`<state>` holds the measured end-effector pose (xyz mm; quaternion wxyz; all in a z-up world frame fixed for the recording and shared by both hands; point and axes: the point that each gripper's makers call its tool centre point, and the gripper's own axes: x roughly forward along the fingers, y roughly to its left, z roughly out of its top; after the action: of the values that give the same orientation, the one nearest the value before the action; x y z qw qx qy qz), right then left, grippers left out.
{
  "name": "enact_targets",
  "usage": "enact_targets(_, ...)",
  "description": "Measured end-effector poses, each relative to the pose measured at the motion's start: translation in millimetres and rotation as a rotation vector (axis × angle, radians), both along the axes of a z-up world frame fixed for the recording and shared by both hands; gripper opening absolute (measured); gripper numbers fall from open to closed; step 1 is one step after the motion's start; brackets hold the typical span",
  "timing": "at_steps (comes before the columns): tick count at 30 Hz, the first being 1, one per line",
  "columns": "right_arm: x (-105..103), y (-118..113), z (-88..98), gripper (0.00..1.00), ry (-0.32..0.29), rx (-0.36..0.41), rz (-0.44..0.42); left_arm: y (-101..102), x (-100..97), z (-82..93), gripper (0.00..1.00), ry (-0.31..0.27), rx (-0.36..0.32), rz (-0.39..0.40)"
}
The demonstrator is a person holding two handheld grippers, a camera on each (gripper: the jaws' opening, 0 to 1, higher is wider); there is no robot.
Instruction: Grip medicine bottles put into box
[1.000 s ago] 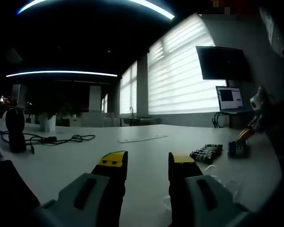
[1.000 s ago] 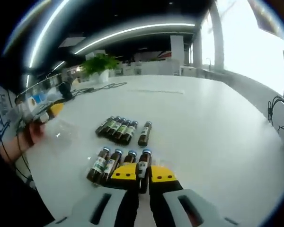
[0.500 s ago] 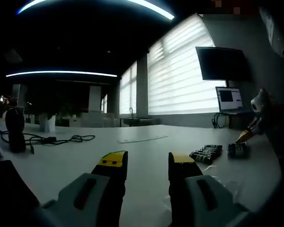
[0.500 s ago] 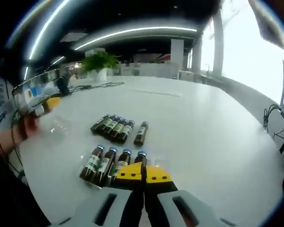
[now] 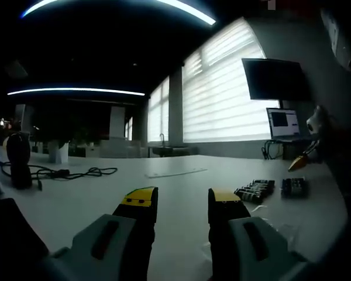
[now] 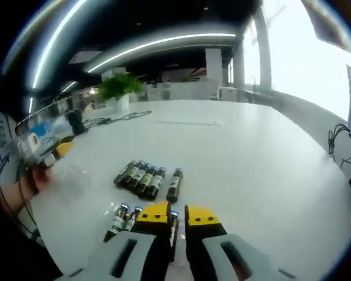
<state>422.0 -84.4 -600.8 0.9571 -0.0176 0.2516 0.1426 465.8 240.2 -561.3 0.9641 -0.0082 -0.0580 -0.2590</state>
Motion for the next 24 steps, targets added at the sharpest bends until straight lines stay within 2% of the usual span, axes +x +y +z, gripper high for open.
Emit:
enact_targets(3, 11.8, 3.2, 5.1, 0.09, -0.008, -0.022, 0.011, 0.3, -0.2, 0.4, 0.27, -0.001, -0.003, 0.000)
enact_targets(8, 23.6, 10.2, 3.0, 0.10, 0.009, -0.012, 0.020, 1.3, -0.1, 0.8, 0.27, -0.003, -0.007, 0.003)
enact_targets(11, 28.2, 15.8, -1.4, 0.13, 0.016, -0.047, 0.054, 1.1, 0.0, 0.8, 0.27, -0.004, -0.002, 0.004)
enact_targets(14, 35.1, 16.6, -0.6, 0.13, 0.020, -0.047, 0.057, 0.6, 0.1, 0.5, 0.27, -0.005, 0.004, 0.004)
enact_targets(17, 38.7, 20.6, -6.4, 0.13, 0.060, -0.060, 0.090, 0.5, 0.5, 0.0, 0.27, -0.004, 0.009, 0.006)
enact_targets(24, 52.8, 23.9, -17.9, 0.13, 0.111, -0.065, 0.090, -0.3, 0.6, -0.5, 0.27, -0.011, 0.028, 0.012)
